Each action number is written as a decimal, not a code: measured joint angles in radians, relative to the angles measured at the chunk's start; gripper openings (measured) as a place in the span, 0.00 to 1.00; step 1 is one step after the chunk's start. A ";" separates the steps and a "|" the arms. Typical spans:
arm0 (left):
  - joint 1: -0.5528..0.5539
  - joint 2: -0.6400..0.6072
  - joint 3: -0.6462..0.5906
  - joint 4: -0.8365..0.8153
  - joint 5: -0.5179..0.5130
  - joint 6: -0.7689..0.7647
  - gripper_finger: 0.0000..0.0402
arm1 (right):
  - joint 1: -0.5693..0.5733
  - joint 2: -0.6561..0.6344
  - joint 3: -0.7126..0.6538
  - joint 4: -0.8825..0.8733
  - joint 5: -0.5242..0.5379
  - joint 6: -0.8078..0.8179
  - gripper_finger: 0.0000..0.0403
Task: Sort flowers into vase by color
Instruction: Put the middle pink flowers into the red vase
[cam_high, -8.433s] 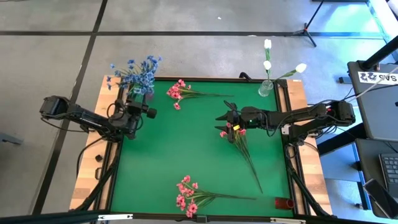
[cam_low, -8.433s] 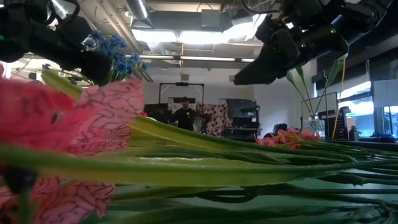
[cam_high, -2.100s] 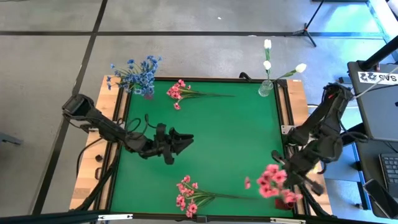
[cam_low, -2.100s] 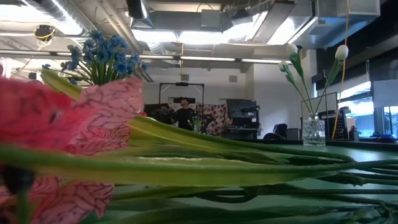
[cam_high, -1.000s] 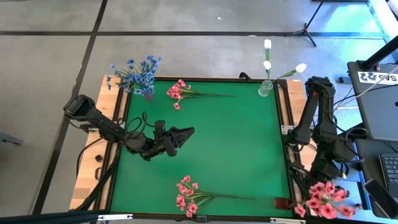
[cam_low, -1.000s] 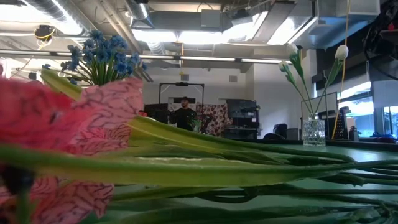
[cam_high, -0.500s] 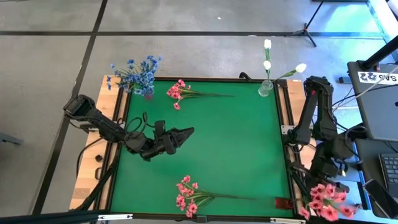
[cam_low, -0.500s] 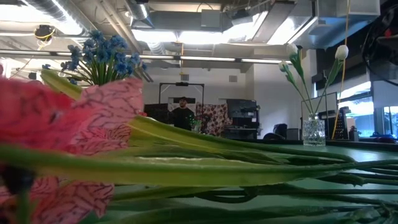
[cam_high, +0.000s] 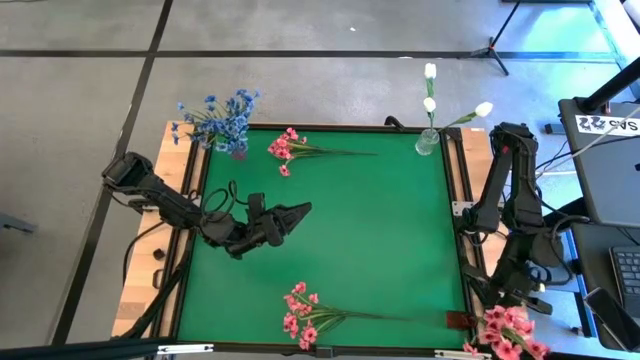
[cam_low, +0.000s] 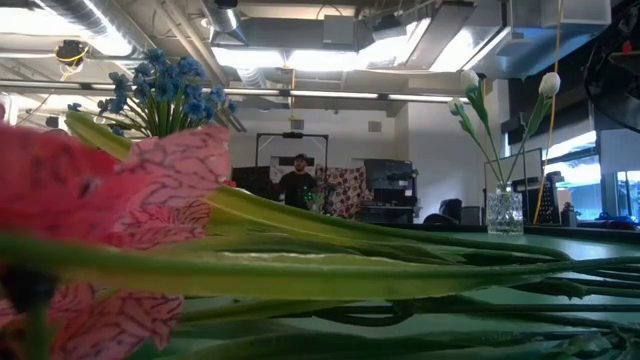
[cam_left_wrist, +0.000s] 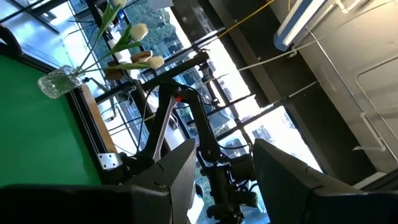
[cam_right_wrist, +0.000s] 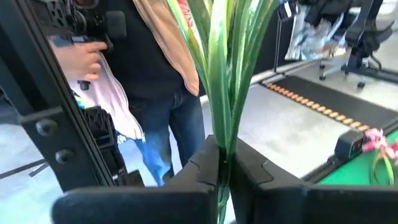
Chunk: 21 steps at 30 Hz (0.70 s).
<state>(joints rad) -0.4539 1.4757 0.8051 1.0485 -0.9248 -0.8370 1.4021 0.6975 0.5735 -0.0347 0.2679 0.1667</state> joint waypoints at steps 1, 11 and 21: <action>0.000 0.000 0.000 0.000 0.000 0.000 0.39 | -0.001 0.000 0.000 -0.013 0.000 0.009 0.08; -0.001 0.000 0.000 0.000 0.001 -0.001 0.39 | -0.002 0.000 0.001 -0.099 0.046 0.023 0.27; -0.001 0.000 0.000 -0.001 0.001 0.007 0.39 | -0.002 -0.009 0.100 -0.363 -0.008 0.191 0.45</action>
<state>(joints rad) -0.4546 1.4757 0.8051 1.0470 -0.9235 -0.8299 1.4002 0.6884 0.6735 -0.3979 0.2594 0.3582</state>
